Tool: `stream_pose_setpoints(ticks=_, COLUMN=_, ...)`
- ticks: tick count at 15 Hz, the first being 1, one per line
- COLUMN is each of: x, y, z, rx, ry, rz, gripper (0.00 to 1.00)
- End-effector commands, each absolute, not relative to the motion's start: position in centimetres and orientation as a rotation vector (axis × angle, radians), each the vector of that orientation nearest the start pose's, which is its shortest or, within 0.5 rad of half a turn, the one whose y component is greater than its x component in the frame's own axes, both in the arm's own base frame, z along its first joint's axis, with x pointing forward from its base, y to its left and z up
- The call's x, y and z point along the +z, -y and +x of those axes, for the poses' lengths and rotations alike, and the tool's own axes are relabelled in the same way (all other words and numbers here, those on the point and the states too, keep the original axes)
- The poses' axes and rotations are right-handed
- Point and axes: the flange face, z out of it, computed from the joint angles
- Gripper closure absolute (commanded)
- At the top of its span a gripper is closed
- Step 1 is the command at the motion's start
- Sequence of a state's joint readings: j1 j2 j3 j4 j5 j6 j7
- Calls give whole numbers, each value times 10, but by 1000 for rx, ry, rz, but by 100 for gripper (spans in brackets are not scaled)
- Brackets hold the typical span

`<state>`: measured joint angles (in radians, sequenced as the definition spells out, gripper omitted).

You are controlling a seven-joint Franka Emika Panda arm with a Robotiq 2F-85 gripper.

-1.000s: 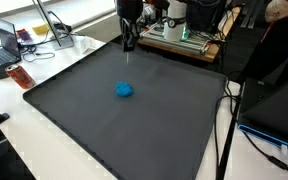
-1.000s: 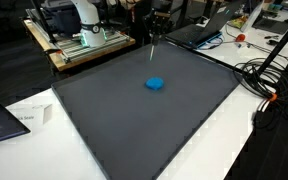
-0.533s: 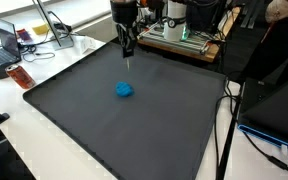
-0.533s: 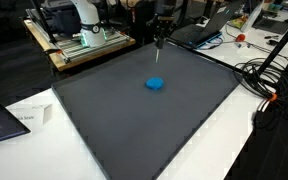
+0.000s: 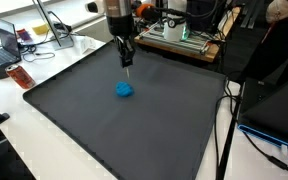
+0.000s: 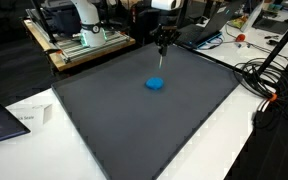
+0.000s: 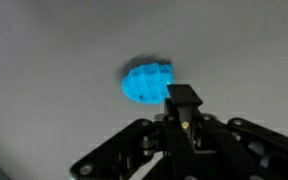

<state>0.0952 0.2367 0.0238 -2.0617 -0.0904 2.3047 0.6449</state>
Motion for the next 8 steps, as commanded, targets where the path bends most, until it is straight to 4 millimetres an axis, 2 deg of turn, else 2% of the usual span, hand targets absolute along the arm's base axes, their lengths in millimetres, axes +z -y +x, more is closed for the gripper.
stream_pose_setpoints(ticks=1, x=308, y=-63, z=596, rx=-49, ry=-723, rz=-3090, gripper=97)
stream_pose_setpoints(ticks=8, x=279, y=-56, z=612, rx=-11, ry=-721, rz=-3097, gripper=97)
